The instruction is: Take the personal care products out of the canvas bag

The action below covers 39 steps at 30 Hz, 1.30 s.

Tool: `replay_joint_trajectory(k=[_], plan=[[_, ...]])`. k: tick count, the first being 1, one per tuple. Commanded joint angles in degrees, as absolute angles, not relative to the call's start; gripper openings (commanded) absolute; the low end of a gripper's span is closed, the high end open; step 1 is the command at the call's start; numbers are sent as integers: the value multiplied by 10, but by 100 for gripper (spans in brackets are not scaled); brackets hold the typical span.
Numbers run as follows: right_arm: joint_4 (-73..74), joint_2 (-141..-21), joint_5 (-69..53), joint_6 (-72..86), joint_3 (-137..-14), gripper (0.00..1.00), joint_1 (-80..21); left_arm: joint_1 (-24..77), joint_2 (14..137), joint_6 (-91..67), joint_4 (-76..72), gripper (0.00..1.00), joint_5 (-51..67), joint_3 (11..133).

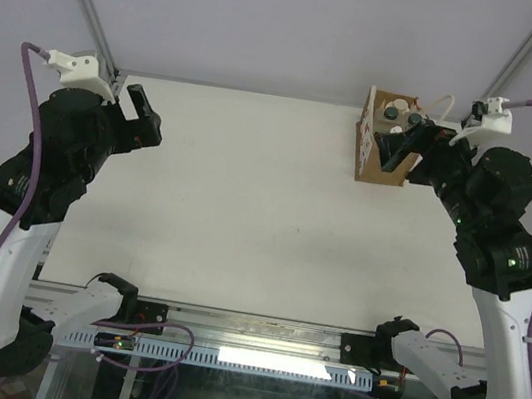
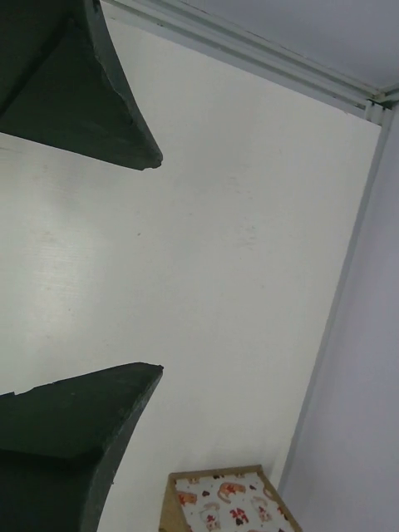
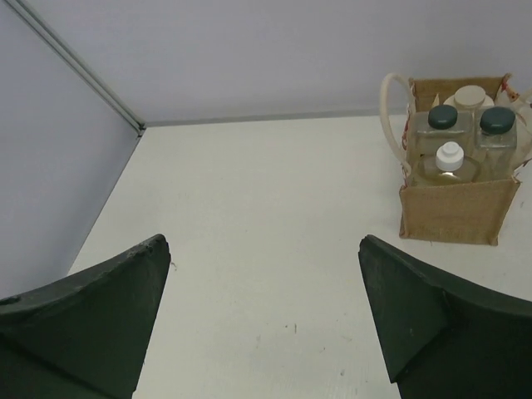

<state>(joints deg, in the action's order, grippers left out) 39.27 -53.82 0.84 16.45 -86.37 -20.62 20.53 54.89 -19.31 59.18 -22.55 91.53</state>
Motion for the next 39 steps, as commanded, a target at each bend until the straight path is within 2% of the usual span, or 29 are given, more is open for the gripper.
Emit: replay_joint_trajectory(k=[1,14,18,24,29,32,39], plan=[[401,-576,-22,167,-867,100,-212,166,572,-222,532,99,-230,881],[428,-740,-8,218,-888,100,-207,80,631,-235,426,99,-202,778],[435,-814,14,216,-928,100,-202,69,625,-224,404,99,-167,754],[470,-960,84,194,-1054,99,-182,63,605,-246,367,99,-87,711],[472,-1063,106,165,-1146,95,-145,61,601,-282,359,99,-4,697],[461,-1109,72,160,-1182,93,-114,60,599,-304,356,99,37,695],[445,-1176,0,141,-1246,77,-94,60,605,-344,360,99,95,698]])
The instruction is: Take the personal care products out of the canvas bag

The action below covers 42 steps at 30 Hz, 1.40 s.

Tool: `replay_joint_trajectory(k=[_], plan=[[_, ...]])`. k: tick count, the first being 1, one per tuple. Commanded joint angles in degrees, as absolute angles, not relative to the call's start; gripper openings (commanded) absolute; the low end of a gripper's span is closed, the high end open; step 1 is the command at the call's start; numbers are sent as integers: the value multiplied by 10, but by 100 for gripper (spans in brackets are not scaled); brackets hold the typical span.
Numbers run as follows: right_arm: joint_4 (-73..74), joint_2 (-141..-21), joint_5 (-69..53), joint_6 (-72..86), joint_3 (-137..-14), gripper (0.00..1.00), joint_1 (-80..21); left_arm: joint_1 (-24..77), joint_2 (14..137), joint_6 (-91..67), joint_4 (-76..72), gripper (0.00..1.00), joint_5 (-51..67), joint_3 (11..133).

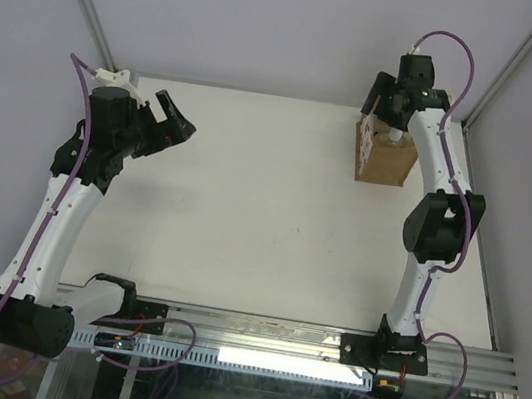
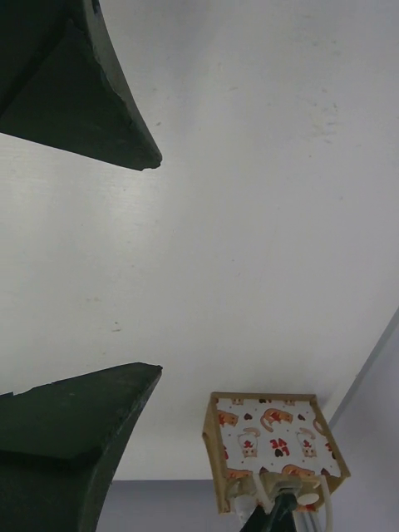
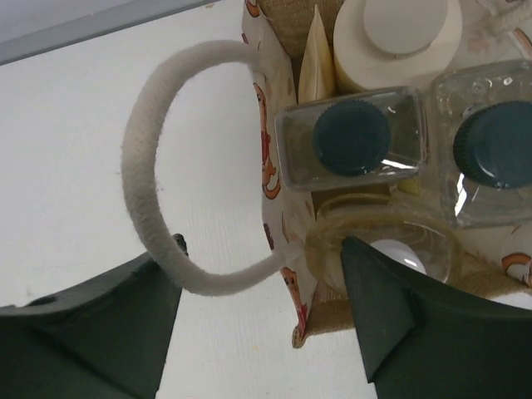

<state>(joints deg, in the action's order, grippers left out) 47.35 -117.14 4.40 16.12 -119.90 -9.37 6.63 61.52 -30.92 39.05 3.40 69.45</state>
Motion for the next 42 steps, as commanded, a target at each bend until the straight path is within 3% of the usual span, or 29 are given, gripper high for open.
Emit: replay_joint_trajectory(k=[1,8,14,19,27,42], plan=[[445,-1179,-4,144,-1246,71,-91,59,605,-346,360,99,103,699],[447,-1178,-65,167,-1217,26,-64,58,607,-347,376,99,130,710],[446,-1154,-118,169,-1191,0,-63,59,592,-350,378,99,135,698],[471,-1136,-183,159,-1175,0,-69,59,590,-355,378,99,147,690],[468,-1046,-189,148,-1059,0,-123,59,604,-346,381,99,161,694],[523,-959,-132,152,-957,0,-351,59,647,-326,394,99,175,722]])
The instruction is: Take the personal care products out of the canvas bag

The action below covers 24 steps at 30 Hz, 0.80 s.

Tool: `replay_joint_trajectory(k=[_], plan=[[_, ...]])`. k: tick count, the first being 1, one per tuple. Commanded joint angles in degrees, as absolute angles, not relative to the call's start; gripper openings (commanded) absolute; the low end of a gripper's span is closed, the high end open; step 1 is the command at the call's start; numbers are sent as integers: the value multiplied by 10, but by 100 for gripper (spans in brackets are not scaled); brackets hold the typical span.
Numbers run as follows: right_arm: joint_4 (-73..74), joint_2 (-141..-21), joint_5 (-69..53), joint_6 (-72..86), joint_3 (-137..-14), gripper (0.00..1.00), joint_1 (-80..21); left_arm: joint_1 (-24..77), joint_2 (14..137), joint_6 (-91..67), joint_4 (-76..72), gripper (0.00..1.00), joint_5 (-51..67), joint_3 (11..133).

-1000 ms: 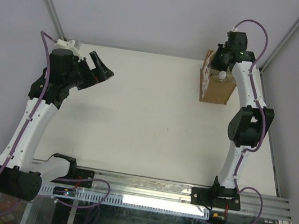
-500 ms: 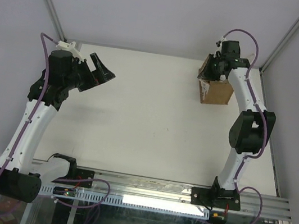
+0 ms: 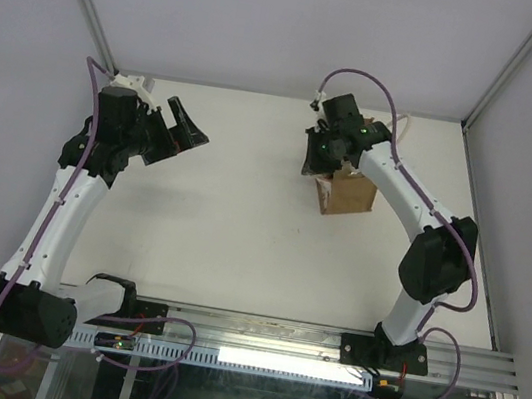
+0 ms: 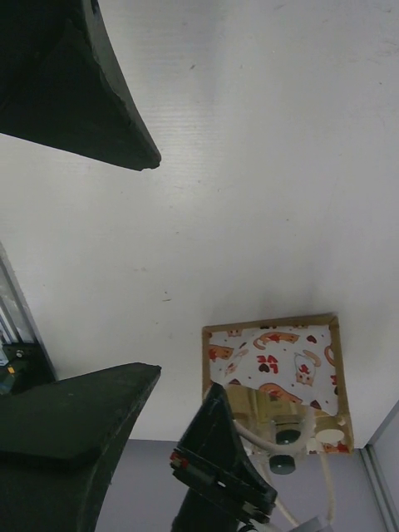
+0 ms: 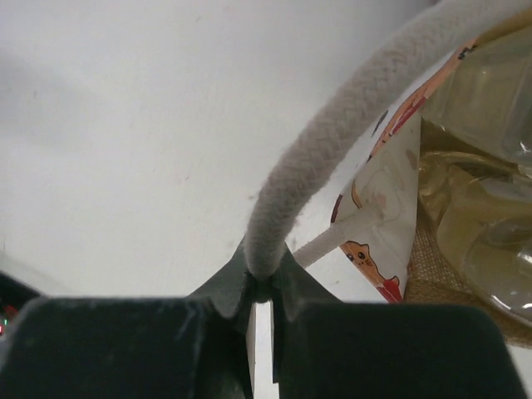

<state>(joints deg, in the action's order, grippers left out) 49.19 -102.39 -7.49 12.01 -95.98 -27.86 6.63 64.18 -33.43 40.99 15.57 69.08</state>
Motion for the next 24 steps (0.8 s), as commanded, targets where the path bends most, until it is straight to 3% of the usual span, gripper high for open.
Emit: replay_joint_trajectory(k=[1,11,15,17,24], plan=[[523,-956,-129,159,-955,0,-375,59,650,-326,393,99,176,725],[455,-947,-91,286,-928,0,-532,59,657,-325,395,99,184,725],[433,-942,-55,302,-921,5,-560,59,655,-326,395,99,191,714],[440,-937,-26,297,-926,11,-561,60,658,-330,395,99,200,709],[502,-911,94,248,-960,63,-557,73,663,-334,380,99,223,690]])
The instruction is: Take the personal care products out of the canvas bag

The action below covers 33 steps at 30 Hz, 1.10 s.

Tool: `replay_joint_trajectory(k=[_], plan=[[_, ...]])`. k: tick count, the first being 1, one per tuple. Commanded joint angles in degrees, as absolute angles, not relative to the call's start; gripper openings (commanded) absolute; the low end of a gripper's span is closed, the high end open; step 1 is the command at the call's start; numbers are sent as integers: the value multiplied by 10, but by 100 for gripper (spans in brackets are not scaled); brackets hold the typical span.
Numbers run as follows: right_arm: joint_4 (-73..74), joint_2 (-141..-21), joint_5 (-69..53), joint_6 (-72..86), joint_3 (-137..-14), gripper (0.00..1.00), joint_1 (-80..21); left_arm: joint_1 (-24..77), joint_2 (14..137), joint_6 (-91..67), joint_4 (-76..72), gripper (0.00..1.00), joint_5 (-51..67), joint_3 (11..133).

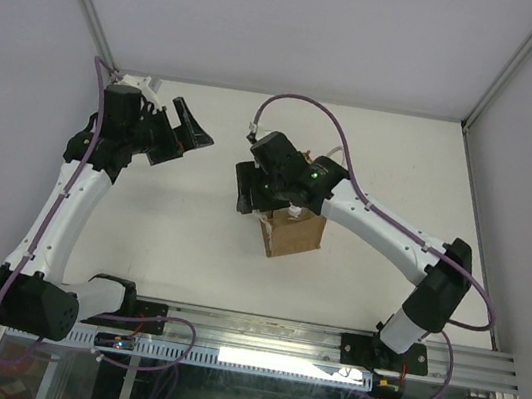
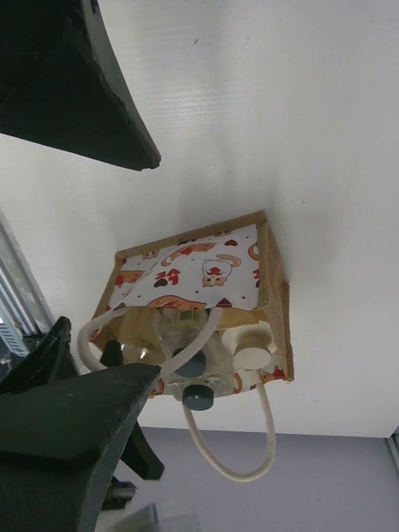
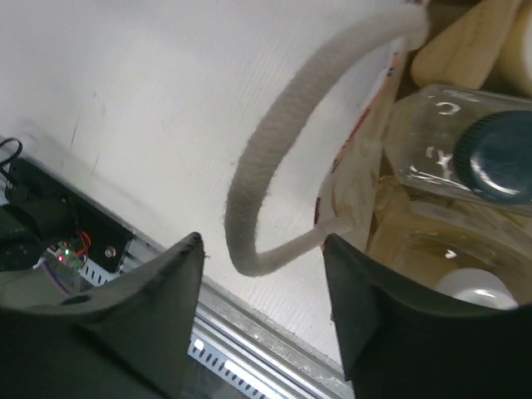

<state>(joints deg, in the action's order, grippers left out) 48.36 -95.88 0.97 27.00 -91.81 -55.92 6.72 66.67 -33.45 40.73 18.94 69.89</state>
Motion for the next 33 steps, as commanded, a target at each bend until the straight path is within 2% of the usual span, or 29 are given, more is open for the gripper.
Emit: replay_joint_trajectory(k=[1,9,11,14,17,23,27,33], plan=[[509,-906,109,241,-959,67,-556,75,665,-337,376,99,228,686],[558,-843,204,230,-924,96,-522,109,693,-343,337,99,294,666],[558,-828,209,239,-910,99,-498,127,708,-338,337,99,302,673],[553,-821,161,236,-901,99,-448,157,727,-336,337,99,298,684],[549,-829,121,222,-901,93,-415,182,742,-334,337,99,293,695],[550,-852,92,202,-905,89,-407,205,766,-332,340,99,303,696],[561,-878,76,187,-923,73,-406,210,769,-329,348,95,302,697],[571,-910,74,171,-942,72,-404,211,754,-323,355,99,296,739]])
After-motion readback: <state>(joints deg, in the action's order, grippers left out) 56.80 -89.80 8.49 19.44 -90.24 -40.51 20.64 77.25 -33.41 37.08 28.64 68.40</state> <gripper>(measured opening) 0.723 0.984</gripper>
